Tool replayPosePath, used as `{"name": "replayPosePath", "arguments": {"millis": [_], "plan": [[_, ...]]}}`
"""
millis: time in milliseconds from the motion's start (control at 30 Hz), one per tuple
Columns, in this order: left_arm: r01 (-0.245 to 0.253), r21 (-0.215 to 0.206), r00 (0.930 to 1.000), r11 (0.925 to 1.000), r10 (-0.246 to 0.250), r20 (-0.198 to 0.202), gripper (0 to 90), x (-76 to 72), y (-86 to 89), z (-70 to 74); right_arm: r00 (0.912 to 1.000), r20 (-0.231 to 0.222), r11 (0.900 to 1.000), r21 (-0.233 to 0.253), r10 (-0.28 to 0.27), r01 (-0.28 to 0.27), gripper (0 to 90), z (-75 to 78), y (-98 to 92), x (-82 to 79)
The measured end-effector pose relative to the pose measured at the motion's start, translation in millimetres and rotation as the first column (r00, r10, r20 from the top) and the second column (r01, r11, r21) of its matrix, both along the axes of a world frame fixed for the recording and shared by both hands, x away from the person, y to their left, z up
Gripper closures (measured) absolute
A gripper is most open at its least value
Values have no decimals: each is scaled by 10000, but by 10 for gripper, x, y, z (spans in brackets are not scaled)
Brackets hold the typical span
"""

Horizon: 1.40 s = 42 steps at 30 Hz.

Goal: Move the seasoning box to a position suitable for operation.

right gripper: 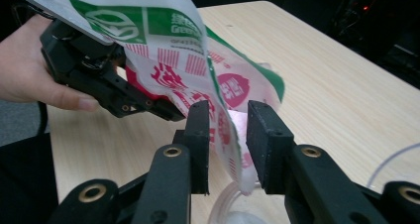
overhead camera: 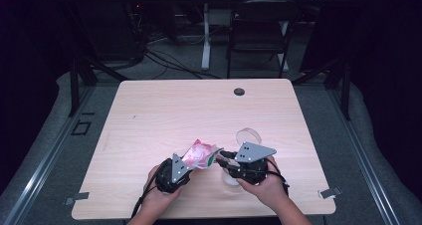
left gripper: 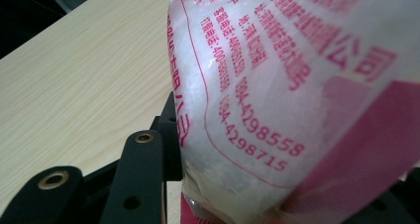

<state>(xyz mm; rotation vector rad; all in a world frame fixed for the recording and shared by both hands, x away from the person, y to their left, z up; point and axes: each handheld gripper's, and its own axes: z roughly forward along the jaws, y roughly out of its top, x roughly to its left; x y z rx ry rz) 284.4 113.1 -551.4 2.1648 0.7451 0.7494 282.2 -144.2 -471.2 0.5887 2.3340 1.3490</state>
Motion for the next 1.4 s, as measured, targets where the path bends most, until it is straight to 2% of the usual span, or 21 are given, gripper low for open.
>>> {"name": "replayPosePath", "arguments": {"millis": [100,267,633,767,900,1067,1167,1400], "plan": [[5,56,10000,10000,-6,45,592,1,5,-1,10000,-34,10000,9,14,-14,692,19,-28,-3],[19,98,10000,9999,-19,64,593,0,4,-4,9998,171,9999,-68,106,-105,660,62,-84,-11],[86,209,9998,9997,-89,168,594,7,3,21,9959,896,9994,-340,132,-102,605,156,-152,-51],[59,263,9998,9996,-64,191,594,10,2,21,9922,1226,9984,-539,232,-166,581,209,-155,-79],[95,441,9995,9990,-108,285,594,2,-4,29,9866,1525,9962,-741,577,-468,572,263,-117,-102],[130,497,9995,9987,-144,287,594,-5,-13,33,9725,2061,9856,-1502,1081,-778,574,317,-16,-141],[145,481,9994,9987,-160,308,594,-2,-17,35,9679,2167,9812,-1699,1275,-912,580,340,24,-157],[196,602,9995,9980,-211,237,595,17,-20,49,9637,2083,9745,-1837,1670,-1291,597,350,82,-160]]}}
